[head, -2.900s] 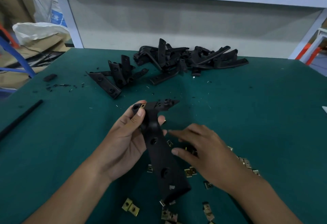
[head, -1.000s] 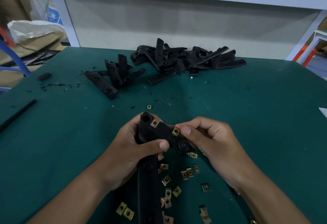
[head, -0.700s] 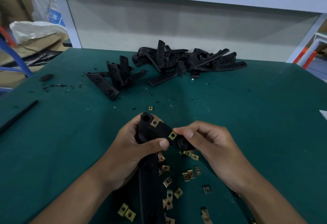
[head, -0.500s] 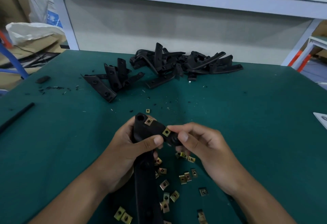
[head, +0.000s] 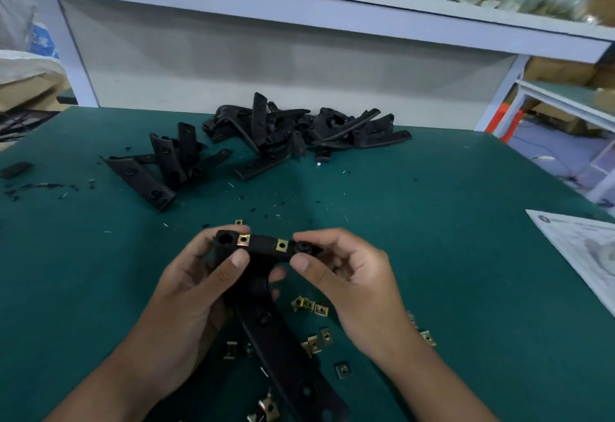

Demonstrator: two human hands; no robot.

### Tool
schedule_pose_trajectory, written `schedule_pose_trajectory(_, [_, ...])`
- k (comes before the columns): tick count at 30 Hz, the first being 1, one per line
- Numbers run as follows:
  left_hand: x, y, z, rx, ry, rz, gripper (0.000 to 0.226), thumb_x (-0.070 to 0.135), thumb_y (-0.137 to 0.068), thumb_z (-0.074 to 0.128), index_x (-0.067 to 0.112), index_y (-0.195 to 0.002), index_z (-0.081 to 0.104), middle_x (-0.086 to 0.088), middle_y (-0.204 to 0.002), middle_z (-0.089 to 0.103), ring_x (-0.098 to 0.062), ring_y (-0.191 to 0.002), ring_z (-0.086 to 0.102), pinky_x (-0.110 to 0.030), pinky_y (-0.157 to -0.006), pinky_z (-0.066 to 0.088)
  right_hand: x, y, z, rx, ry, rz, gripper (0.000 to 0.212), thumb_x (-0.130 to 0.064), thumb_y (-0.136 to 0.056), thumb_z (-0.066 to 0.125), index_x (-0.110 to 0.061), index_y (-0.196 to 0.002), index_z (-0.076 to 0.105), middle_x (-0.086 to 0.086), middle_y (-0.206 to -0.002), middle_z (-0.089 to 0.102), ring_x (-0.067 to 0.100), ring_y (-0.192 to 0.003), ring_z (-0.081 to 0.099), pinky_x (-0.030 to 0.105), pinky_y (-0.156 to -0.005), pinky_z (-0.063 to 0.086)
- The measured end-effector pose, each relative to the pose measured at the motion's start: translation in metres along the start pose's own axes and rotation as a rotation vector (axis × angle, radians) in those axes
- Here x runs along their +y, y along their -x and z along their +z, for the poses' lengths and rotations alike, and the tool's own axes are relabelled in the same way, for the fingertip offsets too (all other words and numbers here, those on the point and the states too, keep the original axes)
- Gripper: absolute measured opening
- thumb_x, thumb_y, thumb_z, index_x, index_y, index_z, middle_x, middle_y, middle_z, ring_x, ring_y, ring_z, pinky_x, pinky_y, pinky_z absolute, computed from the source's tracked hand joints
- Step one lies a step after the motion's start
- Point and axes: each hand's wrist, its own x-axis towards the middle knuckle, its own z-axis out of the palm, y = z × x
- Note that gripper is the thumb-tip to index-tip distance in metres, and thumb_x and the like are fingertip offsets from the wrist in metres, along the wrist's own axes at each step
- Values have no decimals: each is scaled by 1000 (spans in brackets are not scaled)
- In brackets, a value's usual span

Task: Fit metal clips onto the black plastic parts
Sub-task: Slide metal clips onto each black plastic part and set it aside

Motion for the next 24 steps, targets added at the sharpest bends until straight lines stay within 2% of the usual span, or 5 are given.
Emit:
schedule_pose_trajectory(8, [-2,10,20,60,-75,69,64,49,-65,93,21,-117,69,-26,-112,71,-43,-103,71,-59,-87,55,-30,15,-18,31,175,-80,23,-47,-88,74,-36,-107,73,-15,-94,75,6,-81,66,22,-68,51])
schedule_pose_trajectory(11, [2,17,49,42,-112,76,74,55,-51,97,23,-113,72,-21,-112,73,-40,-101,72,-52,-78,60,-52,41,-41,85,233,-132,18,-48,-88,74,-39,-104,73,-21,-87,73,8,-74,62,27,-67,50])
schedule_pose_trajectory(15, [-2,35,114,-191,-201,52,74,62,-39,97,27,-101,76,-9,-100,75,-26,-90,75,-37,-72,62,-81,100,-94,242,370,-168,20,-53,-85,73,-43,-103,73,-17,-74,64,1,-69,56,25,-66,46])
schedule_pose_trajectory(19, [-28,70,195,-499,-399,121,37,43,-67,82,34,-100,70,10,-88,73,0,-80,68,-9,-72,47,-108,188,-148,475,535,-133,26,-60,-83,71,-43,-102,74,-5,-85,71,9,-75,63,18,-71,48])
schedule_pose_trajectory(24, [-95,126,292,-691,-653,172,22,37,-82,70,36,-102,61,19,-94,69,4,-91,62,-16,-81,46,-117,311,-202,755,696,102,18,-40,-87,69,-38,-104,74,-3,-91,74,18,-78,66,24,-68,49])
